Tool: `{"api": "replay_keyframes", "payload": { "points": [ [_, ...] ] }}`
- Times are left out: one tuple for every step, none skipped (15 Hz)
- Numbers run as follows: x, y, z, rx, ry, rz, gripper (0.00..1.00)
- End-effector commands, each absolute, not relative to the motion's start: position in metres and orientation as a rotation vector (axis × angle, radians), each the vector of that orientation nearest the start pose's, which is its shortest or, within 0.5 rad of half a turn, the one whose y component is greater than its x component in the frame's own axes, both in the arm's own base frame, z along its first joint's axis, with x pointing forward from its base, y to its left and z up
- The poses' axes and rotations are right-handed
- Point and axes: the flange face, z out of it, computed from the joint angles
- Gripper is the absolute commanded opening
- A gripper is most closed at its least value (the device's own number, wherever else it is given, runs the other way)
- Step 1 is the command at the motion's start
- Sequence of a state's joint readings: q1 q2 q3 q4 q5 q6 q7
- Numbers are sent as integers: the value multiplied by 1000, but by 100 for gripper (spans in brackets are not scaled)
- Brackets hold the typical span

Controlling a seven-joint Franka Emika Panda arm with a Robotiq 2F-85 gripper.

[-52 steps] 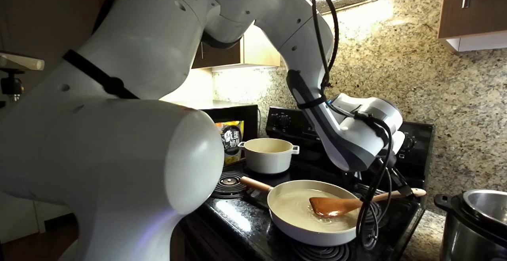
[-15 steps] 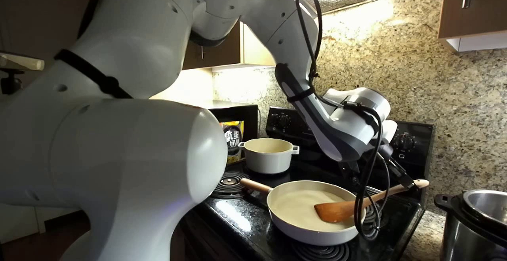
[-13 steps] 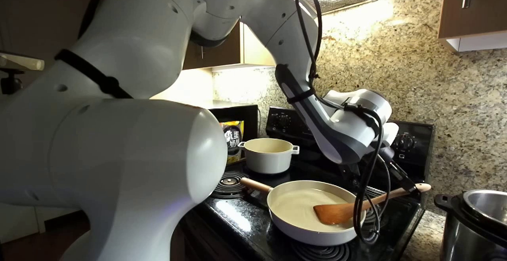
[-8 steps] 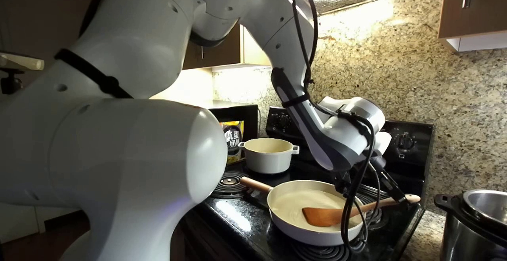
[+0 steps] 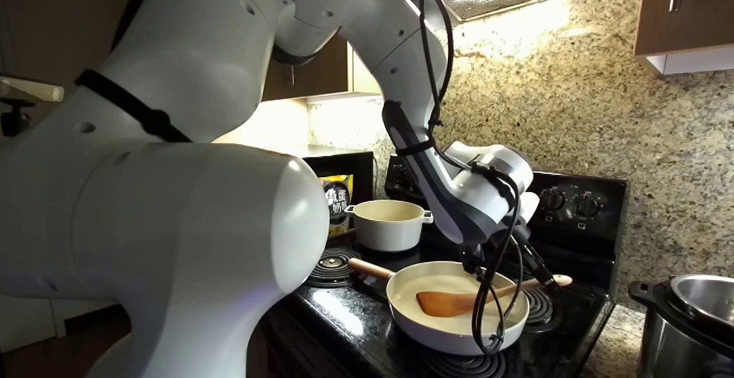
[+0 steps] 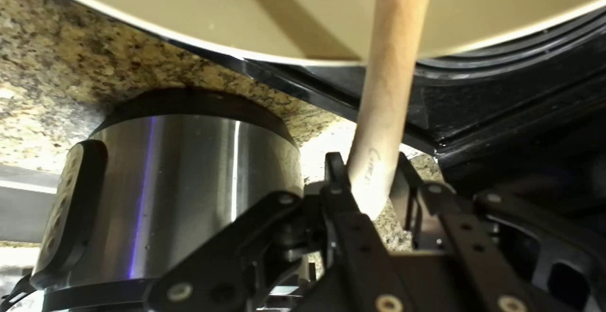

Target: Use the spatula to stir the contents in the pan

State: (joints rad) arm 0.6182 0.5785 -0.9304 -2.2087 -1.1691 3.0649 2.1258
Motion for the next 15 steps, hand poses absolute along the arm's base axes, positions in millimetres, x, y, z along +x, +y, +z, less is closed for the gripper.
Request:
{"api": "replay_keyframes", "payload": {
  "points": [
    [558,-94,223,-2764,1616,-1150,11],
    [563,-93,225,-2765,1590,-1157,11],
    [567,-92,226,-2768,1568,-1162,11],
    [571,-91,228,-2767,1554,-1179,11],
    [575,-93,231,-2763,1546,-1193,11],
    [579,-95,235,-2757,1531,-1203,11],
    [584,-97,242,-2748,1519,-1243,11],
    [586,-100,245,-2743,1510,-1244,11],
    [588,-105,248,-2748,1505,-1263,11],
    [588,-111,251,-2756,1499,-1281,11],
    [586,-117,252,-2766,1491,-1283,11],
    [583,-128,252,-2773,1499,-1284,10],
    [579,-136,251,-2777,1509,-1272,10],
    [575,-145,248,-2785,1519,-1264,10],
    [571,-153,243,-2791,1537,-1249,10]
  ]
}}
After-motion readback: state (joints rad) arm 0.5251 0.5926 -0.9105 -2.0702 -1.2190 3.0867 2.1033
